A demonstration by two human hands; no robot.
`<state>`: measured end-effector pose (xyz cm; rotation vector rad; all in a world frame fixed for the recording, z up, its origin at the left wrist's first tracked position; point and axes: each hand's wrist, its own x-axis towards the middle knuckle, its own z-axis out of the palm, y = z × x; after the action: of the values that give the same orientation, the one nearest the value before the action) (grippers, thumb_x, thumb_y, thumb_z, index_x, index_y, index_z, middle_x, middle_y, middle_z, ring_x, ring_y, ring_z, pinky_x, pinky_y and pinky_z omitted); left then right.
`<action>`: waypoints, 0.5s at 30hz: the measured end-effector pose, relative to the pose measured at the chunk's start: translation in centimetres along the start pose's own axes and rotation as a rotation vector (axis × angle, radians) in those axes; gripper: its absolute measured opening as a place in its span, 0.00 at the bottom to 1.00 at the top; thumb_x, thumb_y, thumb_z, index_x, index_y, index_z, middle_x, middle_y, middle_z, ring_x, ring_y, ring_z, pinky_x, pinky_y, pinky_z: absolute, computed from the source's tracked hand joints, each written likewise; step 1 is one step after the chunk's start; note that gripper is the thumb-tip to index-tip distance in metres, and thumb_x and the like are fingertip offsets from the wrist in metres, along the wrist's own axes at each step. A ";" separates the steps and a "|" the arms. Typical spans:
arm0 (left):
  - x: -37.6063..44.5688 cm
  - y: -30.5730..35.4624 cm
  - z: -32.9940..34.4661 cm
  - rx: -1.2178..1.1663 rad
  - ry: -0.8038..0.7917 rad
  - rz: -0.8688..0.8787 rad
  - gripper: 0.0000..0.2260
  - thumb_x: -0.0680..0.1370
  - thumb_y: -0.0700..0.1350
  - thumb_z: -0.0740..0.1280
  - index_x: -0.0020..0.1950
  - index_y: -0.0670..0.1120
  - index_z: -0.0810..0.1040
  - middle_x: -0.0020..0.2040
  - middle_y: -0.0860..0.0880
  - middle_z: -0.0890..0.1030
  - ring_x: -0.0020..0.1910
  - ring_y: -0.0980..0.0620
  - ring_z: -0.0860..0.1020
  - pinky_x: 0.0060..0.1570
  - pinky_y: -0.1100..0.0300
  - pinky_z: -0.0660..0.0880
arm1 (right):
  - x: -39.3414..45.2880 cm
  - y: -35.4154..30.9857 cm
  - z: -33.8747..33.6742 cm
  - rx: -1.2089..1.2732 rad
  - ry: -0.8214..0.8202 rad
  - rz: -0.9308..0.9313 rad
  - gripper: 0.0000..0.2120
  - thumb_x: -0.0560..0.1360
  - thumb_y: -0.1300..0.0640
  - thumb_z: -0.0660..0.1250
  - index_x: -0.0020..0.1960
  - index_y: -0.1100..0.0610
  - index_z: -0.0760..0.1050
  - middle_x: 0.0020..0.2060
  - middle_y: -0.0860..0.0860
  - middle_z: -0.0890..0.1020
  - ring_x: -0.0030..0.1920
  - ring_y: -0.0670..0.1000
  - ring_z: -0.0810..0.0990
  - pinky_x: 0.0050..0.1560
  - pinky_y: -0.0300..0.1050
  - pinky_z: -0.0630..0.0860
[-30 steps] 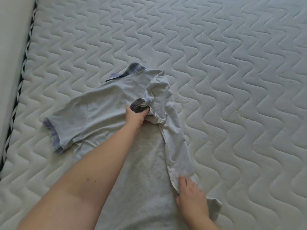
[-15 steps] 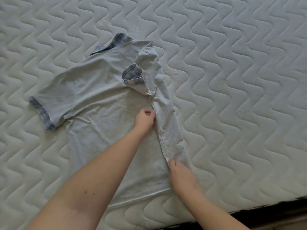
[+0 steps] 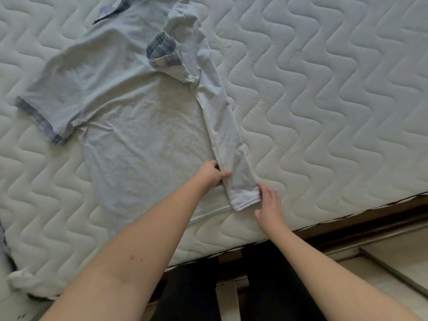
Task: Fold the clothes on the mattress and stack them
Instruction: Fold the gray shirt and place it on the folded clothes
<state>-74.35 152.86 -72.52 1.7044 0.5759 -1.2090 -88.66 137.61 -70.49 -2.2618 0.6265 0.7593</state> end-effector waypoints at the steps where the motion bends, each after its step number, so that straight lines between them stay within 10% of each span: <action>1: -0.5 -0.7 0.5 0.020 -0.009 -0.001 0.16 0.78 0.40 0.69 0.65 0.38 0.74 0.60 0.39 0.80 0.51 0.45 0.80 0.42 0.58 0.81 | 0.2 0.1 -0.2 0.005 -0.001 -0.004 0.37 0.67 0.71 0.65 0.74 0.59 0.63 0.65 0.60 0.69 0.65 0.60 0.68 0.68 0.49 0.62; 6: -2.0 -3.2 1.1 0.014 0.178 0.052 0.15 0.83 0.47 0.60 0.68 0.41 0.70 0.64 0.39 0.76 0.61 0.39 0.76 0.59 0.42 0.75 | 0.7 0.4 -0.3 0.079 -0.030 0.033 0.35 0.72 0.61 0.72 0.75 0.58 0.62 0.64 0.58 0.70 0.65 0.58 0.71 0.67 0.54 0.67; 10: -2.7 -4.4 0.5 -0.137 0.286 0.022 0.13 0.82 0.51 0.61 0.59 0.42 0.72 0.58 0.39 0.79 0.58 0.40 0.78 0.58 0.41 0.75 | 0.7 -0.8 0.8 0.178 -0.021 0.082 0.36 0.72 0.57 0.74 0.75 0.57 0.61 0.66 0.55 0.70 0.64 0.55 0.72 0.66 0.54 0.69; 15: -3.6 -6.4 1.3 -0.189 0.151 -0.030 0.14 0.78 0.39 0.69 0.61 0.38 0.72 0.48 0.42 0.79 0.49 0.43 0.79 0.45 0.49 0.80 | 1.0 -1.6 2.0 0.205 0.065 0.180 0.14 0.74 0.58 0.68 0.58 0.55 0.72 0.55 0.53 0.77 0.54 0.55 0.76 0.52 0.51 0.73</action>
<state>-81.43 155.13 -72.04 1.6384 0.7849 -1.0184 -87.66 139.92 -71.71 -2.0682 0.9061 0.6755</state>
